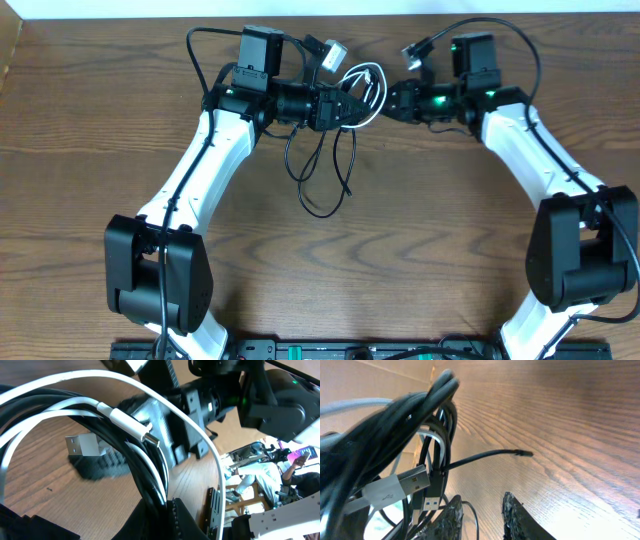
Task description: Untangle cables
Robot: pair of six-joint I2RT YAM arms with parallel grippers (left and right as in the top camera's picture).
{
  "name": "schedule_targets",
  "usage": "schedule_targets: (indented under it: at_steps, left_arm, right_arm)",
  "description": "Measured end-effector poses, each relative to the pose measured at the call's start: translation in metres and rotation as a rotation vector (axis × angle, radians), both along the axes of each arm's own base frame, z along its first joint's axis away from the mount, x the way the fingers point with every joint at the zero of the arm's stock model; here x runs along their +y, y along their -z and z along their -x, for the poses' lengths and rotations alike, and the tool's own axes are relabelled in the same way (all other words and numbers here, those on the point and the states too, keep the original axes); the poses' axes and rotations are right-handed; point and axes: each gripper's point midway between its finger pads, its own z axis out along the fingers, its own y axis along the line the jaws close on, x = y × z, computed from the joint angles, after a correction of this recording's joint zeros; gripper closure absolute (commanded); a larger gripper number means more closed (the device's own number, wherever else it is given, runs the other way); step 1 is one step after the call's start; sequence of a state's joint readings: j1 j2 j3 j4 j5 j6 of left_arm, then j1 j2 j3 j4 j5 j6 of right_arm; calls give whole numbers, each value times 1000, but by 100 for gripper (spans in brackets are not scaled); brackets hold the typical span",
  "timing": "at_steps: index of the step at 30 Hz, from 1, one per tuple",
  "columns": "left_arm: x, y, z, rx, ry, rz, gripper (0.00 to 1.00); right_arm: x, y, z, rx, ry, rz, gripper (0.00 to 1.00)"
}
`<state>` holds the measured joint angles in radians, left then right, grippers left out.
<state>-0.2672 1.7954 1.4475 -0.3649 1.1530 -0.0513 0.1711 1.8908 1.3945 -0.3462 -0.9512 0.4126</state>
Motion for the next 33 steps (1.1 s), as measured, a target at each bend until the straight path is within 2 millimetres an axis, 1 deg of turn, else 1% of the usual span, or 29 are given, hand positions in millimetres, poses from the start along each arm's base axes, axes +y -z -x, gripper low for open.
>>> schedule_targets:
  at_steps: [2, 5, 8, 11, 15, 19, 24, 28, 33]
  left_arm:
    - [0, 0, 0, 0, 1, 0, 93]
    - [0, 0, 0, -6, 3, 0, 92]
    - [0, 0, 0, -23, 8, -2, 93]
    - [0, 1, -1, -30, 2, -10, 92]
    - [3, 7, -8, -41, -37, -50, 92]
    - [7, 13, -15, -41, -76, -85, 92]
    - [8, 15, -18, -30, -100, -101, 92]
    - [7, 16, -17, -28, -102, -106, 93]
    - [4, 17, -16, -27, -101, -114, 92]
  right_arm:
    - [-7, -5, -2, -4, -4, -31, 75]
    - [-15, -19, -1, -21, -36, -108, 75]
    - [-20, -28, 3, -21, -69, -165, 74]
    - [-20, -35, 7, -19, -97, -202, 73]
    - [-17, -41, 12, -28, -130, -235, 69]
    - [-15, -44, 14, -34, -146, -247, 69]
    - [-10, -49, 12, -66, -159, -253, 68]
    - [-3, -48, 10, -40, -140, -244, 69]
    - [13, -41, 10, -13, -120, -207, 76]
